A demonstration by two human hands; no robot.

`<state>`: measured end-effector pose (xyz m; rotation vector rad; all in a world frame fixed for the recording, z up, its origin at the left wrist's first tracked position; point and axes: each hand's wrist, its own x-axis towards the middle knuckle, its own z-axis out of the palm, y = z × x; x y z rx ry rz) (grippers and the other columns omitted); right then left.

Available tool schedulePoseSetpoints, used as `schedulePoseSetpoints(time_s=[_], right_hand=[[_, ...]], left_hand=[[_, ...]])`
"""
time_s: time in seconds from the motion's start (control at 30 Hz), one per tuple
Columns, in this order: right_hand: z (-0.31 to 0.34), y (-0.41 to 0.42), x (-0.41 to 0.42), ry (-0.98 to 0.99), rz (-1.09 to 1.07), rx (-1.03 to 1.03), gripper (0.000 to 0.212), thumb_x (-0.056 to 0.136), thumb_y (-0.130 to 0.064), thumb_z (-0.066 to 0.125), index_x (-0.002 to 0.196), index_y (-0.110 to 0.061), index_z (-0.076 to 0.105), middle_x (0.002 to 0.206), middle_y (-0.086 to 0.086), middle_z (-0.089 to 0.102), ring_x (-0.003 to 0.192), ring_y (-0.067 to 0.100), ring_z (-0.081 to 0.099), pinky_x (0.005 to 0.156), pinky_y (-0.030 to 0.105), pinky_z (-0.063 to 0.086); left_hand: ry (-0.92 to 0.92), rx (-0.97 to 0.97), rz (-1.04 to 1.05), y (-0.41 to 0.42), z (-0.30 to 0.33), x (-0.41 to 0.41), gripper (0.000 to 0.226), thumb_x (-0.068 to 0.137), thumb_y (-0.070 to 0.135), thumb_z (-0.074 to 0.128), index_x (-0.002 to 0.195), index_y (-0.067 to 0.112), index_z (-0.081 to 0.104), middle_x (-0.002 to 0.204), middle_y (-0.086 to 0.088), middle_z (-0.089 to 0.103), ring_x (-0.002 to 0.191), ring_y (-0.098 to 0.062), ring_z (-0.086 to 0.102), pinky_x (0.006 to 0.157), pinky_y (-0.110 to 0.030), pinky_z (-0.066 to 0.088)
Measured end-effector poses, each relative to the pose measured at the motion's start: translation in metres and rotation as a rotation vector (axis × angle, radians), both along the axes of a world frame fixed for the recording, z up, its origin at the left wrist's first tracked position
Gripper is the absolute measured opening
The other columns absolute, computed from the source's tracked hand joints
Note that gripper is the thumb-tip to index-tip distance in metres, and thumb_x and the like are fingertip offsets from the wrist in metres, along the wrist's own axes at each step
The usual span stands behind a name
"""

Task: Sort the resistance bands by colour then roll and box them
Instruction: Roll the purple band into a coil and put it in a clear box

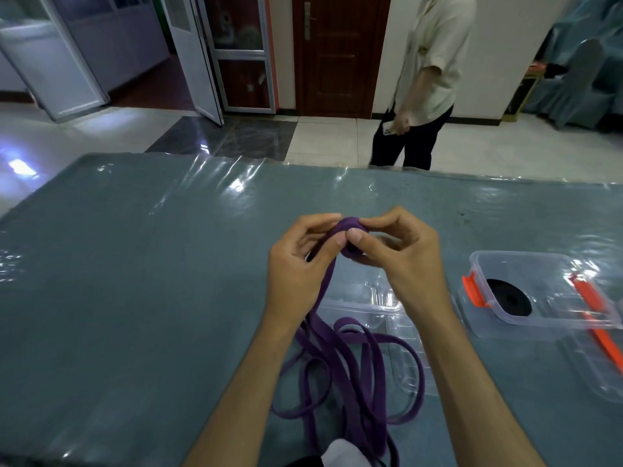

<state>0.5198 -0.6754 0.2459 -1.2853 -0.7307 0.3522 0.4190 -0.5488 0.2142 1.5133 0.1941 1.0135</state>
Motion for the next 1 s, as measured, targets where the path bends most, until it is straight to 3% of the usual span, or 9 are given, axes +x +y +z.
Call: schedulePoseSetpoints(time_s=[0.13,0.27,0.37,0.47,0.6,0.7,0.83,0.93,1.0], right_hand=[[0.011,0.003,0.005,-0.036,-0.027,0.078,0.016,0.084,-0.004,0.085,0.095,-0.012,0.078,0.089,0.014,0.078,0.085,0.037,0.075,0.071,0.036,0.064],[0.011,0.007,0.002,0.015,-0.026,0.154,0.011,0.092,-0.009,0.080,0.100,-0.017,0.078,0.097,0.010,0.080,0.091,0.026,0.079,0.075,0.033,0.064],[0.008,0.007,0.001,0.056,-0.012,0.154,0.012,0.089,-0.013,0.083,0.092,-0.016,0.072,0.101,0.010,0.079,0.098,0.027,0.078,0.080,0.039,0.064],[0.007,0.003,0.008,-0.015,-0.028,0.083,0.023,0.081,-0.020,0.089,0.088,-0.016,0.067,0.098,0.008,0.078,0.095,0.027,0.077,0.087,0.046,0.062],[0.007,-0.004,0.011,-0.008,0.119,0.032,0.027,0.087,-0.014,0.084,0.111,-0.020,0.072,0.102,0.002,0.077,0.092,0.022,0.077,0.086,0.044,0.065],[0.012,-0.005,0.013,-0.045,0.125,-0.023,0.023,0.082,-0.014,0.089,0.097,-0.015,0.072,0.103,0.008,0.079,0.096,0.029,0.079,0.090,0.044,0.064],[0.019,-0.002,0.015,-0.075,0.061,0.042,0.021,0.084,-0.013,0.087,0.102,-0.016,0.077,0.097,0.005,0.081,0.090,0.024,0.079,0.079,0.035,0.065],[0.016,0.003,0.010,-0.077,0.029,0.102,0.021,0.088,-0.009,0.083,0.102,-0.024,0.079,0.102,0.004,0.080,0.098,0.025,0.078,0.086,0.035,0.061],[0.012,0.004,0.008,-0.025,0.044,0.098,0.016,0.086,-0.006,0.083,0.092,-0.016,0.073,0.101,0.004,0.080,0.099,0.024,0.078,0.086,0.034,0.060]], left_hand=[[-0.055,-0.061,-0.007,-0.008,-0.001,0.004,0.025,0.094,0.029,0.081,0.119,0.031,0.077,0.122,-0.007,0.074,0.115,-0.028,0.073,0.097,-0.037,0.060],[0.005,-0.063,-0.093,-0.010,0.008,0.006,0.045,0.096,0.030,0.077,0.138,0.043,0.066,0.131,0.006,0.073,0.124,-0.016,0.069,0.101,-0.021,0.054],[0.009,-0.027,-0.093,-0.003,0.011,0.004,0.045,0.098,0.025,0.075,0.138,0.043,0.066,0.128,0.004,0.074,0.122,-0.018,0.069,0.101,-0.024,0.054],[0.001,-0.062,-0.061,0.001,0.016,0.001,0.041,0.092,0.031,0.081,0.130,0.040,0.067,0.116,-0.003,0.076,0.112,-0.025,0.073,0.097,-0.029,0.057],[-0.044,-0.086,-0.010,0.001,0.020,0.002,0.021,0.092,0.028,0.081,0.109,0.036,0.072,0.108,0.002,0.077,0.105,-0.019,0.075,0.090,-0.024,0.057],[-0.039,-0.062,-0.010,0.002,0.022,0.003,0.018,0.096,0.024,0.076,0.107,0.038,0.076,0.108,0.007,0.079,0.104,-0.014,0.076,0.089,-0.021,0.057],[-0.012,-0.018,-0.025,0.000,0.023,0.004,0.026,0.101,0.030,0.069,0.124,0.038,0.075,0.118,0.000,0.075,0.113,-0.016,0.073,0.094,-0.021,0.055],[0.021,-0.016,-0.101,0.002,0.025,0.002,0.039,0.104,0.025,0.065,0.139,0.041,0.066,0.124,-0.002,0.071,0.121,-0.016,0.069,0.102,-0.021,0.051],[0.009,-0.055,-0.116,0.006,0.027,0.000,0.040,0.099,0.019,0.073,0.134,0.037,0.070,0.121,-0.002,0.075,0.117,-0.017,0.072,0.101,-0.022,0.053]])
